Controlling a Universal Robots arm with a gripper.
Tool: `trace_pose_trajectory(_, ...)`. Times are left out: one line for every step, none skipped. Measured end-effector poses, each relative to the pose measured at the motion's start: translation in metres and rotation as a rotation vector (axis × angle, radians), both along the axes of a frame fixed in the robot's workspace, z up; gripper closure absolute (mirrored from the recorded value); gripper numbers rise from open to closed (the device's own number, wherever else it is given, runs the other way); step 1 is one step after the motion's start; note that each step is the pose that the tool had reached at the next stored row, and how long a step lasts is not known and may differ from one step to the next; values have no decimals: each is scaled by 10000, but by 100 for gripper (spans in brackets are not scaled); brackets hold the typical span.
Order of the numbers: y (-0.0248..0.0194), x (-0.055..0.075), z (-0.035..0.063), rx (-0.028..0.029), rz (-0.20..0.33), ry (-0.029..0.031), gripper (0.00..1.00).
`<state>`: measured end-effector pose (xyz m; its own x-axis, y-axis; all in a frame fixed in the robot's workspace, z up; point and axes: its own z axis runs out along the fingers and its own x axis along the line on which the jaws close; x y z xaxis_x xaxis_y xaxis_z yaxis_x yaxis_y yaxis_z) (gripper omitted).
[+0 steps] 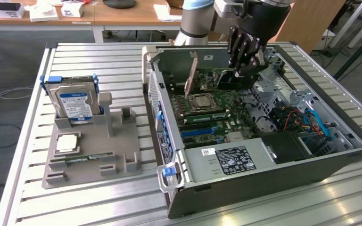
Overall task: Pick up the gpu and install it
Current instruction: 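Insert the gpu into the slot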
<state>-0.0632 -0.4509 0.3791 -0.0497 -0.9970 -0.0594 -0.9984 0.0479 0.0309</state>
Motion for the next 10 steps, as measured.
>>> trace_pose_trajectory(0, 0, -9, -1, 71, 0, 73)
trace_pose_trajectory(0, 0, -19, -1, 156, 0, 73)
trace_pose_trajectory(0, 0, -29, 0, 236, 0, 73)
trace_pose_trajectory(0, 0, -39, 0, 315, 0, 73)
trace_pose_trajectory(1, 0, -48, -1, 392, 0, 73)
trace_pose_trajectory(0, 0, -57, -1, 461, 0, 73)
trace_pose_trajectory(0, 0, -65, -2, 520, 1, 73)
trace_pose_trajectory(1, 0, -74, 0, 565, 0, 73)
trace_pose_trajectory(1, 0, -81, -2, 596, 0, 73)
trace_pose_trajectory(1, 0, -86, -4, 613, 1, 73)
